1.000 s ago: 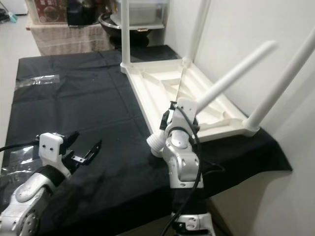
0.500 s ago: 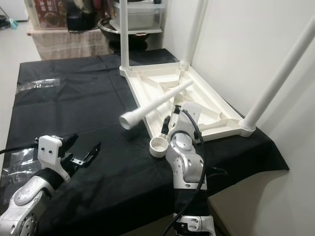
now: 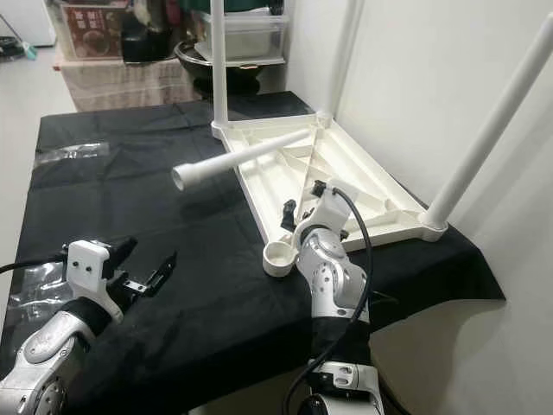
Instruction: Building children table
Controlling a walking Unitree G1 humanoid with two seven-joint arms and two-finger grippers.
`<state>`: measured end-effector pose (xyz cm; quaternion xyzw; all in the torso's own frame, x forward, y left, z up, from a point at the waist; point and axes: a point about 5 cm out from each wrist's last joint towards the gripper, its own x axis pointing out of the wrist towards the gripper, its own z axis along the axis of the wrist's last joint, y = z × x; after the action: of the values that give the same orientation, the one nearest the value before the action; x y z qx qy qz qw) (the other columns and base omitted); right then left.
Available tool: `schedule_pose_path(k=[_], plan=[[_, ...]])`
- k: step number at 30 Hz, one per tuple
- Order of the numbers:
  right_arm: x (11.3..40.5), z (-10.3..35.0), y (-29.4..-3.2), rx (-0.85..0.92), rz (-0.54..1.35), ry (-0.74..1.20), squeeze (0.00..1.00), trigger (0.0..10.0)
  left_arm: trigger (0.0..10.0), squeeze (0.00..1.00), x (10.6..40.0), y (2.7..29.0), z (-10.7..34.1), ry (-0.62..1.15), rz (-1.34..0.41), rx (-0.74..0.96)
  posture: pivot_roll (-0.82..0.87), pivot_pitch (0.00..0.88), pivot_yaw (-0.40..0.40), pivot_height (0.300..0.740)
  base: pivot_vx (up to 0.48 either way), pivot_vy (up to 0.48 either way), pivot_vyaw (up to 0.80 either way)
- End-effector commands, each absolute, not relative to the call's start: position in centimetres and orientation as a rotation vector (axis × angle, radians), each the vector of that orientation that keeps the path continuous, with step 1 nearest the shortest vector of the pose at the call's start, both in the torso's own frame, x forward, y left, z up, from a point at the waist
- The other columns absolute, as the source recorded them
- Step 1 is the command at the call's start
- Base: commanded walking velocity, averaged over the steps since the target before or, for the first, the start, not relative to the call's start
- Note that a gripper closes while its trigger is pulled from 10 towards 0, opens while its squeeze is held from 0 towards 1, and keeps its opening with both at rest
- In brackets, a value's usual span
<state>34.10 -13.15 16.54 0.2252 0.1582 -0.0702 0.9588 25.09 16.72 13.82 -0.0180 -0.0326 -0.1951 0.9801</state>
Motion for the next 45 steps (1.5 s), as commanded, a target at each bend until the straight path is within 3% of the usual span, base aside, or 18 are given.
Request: schedule_pose_path(k=[1,8,13,15,45], plan=[[33.9,16.3,-10.9,0.568,-0.081,0.368,0.0,10.0,10.0,0.0,25.0,17.1,13.6,-0.056,-0.384,-0.02,0.07,0.0,-0.084,0.74,0.0,0.0,0.0],[34.1,16.1,-10.3,0.714,-0.043,0.407,0.0,10.0,10.0,0.0,25.0,17.1,13.7,-0.057,-0.383,-0.017,0.07,0.0,-0.082,0.74,0.0,0.0,0.0],[34.9,16.9,-9.4,0.988,0.071,0.407,0.0,10.0,10.0,0.0,25.0,17.1,13.7,-0.056,-0.382,-0.017,0.08,0.0,-0.084,0.74,0.0,0.0,0.0],[35.2,16.9,-9.3,1.017,0.095,0.418,0.0,10.0,10.0,0.0,25.0,17.1,13.7,-0.055,-0.382,-0.017,0.08,0.0,-0.086,0.74,0.0,0.0,0.0],[35.1,15.9,-8.0,1.035,0.13,0.479,0.0,10.0,10.0,0.0,25.0,16.6,13.6,-0.048,-0.39,-0.02,0.08,0.0,-0.089,0.74,0.0,0.0,0.0]])
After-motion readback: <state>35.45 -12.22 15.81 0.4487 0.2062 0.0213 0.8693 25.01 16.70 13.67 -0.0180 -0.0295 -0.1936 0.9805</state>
